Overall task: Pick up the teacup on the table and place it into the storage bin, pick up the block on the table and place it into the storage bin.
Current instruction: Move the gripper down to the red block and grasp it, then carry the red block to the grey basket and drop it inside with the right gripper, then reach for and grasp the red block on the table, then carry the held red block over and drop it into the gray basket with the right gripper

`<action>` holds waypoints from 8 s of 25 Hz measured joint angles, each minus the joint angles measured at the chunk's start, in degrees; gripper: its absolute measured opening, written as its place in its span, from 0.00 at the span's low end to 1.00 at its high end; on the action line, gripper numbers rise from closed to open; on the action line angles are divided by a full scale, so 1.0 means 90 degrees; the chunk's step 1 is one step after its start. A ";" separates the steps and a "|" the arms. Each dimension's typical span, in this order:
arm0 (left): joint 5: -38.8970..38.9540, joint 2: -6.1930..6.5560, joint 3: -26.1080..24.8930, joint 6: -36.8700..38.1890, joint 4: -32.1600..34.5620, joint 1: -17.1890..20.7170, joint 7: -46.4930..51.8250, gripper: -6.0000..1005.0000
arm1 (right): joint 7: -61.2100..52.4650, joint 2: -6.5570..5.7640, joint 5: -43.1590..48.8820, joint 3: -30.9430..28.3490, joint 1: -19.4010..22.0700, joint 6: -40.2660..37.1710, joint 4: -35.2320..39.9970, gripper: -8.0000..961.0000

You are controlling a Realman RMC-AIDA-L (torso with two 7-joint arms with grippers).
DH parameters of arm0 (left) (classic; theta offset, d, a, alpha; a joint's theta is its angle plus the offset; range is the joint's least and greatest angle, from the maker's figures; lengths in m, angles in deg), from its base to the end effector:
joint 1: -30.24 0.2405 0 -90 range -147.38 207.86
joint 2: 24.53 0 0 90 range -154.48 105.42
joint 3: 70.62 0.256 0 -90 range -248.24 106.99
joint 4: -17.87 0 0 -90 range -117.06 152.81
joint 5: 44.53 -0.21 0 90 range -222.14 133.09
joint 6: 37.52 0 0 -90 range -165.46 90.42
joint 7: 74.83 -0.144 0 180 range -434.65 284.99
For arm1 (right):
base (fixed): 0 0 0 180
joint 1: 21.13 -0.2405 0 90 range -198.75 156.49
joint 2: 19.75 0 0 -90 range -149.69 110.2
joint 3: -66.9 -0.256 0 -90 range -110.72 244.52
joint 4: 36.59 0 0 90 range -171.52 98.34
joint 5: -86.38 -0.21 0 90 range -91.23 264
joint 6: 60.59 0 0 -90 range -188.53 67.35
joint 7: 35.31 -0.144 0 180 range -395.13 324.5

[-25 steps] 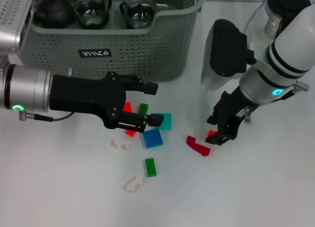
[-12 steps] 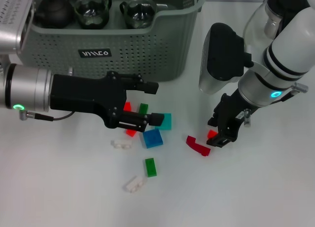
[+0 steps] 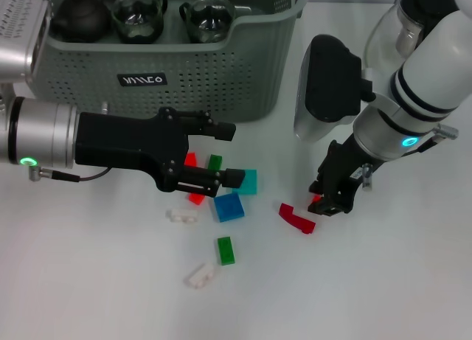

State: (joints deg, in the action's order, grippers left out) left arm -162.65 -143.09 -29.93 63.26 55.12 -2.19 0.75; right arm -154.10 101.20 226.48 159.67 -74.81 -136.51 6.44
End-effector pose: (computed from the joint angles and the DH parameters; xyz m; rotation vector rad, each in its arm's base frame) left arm -0.2417 0.3102 -0.0038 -2.9702 -0.4440 -0.7563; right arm 0.1616 0.3623 -0.1013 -3.0190 0.1871 -0.7976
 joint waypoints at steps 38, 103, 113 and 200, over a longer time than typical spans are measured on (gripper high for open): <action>-0.0057 0.0240 -0.0780 0.0168 0.0426 0.0905 0.0042 0.80 | -0.0407 -0.0025 -0.1584 -0.1557 -0.0523 0.0106 0.1806 0.24; -0.0079 0.0125 -0.0674 0.0129 0.0308 0.0771 0.0023 0.79 | -0.0934 -0.0064 -0.0313 -0.0665 0.1402 -0.2035 0.3557 0.85; -0.0079 0.0083 -0.0675 0.0111 0.0307 0.0702 0.0030 0.79 | -0.0991 -0.0064 -0.0249 -0.0037 0.0566 -0.1470 0.1907 0.85; -0.0404 0.0324 -0.1043 0.0110 0.0188 0.1291 -0.0118 0.79 | -0.1799 -0.0070 -0.0928 -0.0746 0.0005 -0.1413 0.2415 0.22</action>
State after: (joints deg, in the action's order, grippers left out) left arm -166.28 -140.18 -39.31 64.25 56.81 9.43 -0.31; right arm -170.30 100.57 218.13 152.95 -74.76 -149.23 28.17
